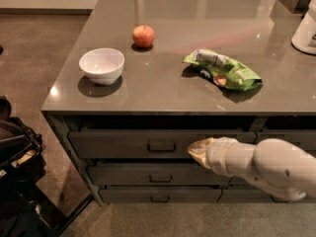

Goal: Close top drawer

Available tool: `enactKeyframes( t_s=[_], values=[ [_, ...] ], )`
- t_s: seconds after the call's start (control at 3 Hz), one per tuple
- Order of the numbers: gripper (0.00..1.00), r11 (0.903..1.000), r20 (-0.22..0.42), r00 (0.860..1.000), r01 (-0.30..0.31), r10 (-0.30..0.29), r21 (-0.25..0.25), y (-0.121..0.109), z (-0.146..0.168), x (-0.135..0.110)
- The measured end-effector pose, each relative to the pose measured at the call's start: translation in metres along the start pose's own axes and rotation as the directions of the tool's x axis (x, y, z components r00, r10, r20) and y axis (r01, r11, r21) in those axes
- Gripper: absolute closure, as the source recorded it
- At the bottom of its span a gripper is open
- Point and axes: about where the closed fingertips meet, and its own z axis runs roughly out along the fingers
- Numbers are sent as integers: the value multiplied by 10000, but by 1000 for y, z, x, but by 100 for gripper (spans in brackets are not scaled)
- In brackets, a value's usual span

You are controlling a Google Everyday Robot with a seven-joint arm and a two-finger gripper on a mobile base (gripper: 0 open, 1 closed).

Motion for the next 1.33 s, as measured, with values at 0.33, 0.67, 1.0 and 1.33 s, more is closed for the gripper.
enactKeyframes(
  t_s=[0.33,0.67,1.0,1.33],
  values=[
    [60,9976,-392,9987,349,-326,591,14,-16,-5],
    [37,9976,-399,9986,362,-339,591,14,-16,-4],
    [14,9976,-399,9986,363,-340,590,14,-16,-4],
    [0,9976,-399,9986,363,-340,590,14,-16,-4]
  ],
)
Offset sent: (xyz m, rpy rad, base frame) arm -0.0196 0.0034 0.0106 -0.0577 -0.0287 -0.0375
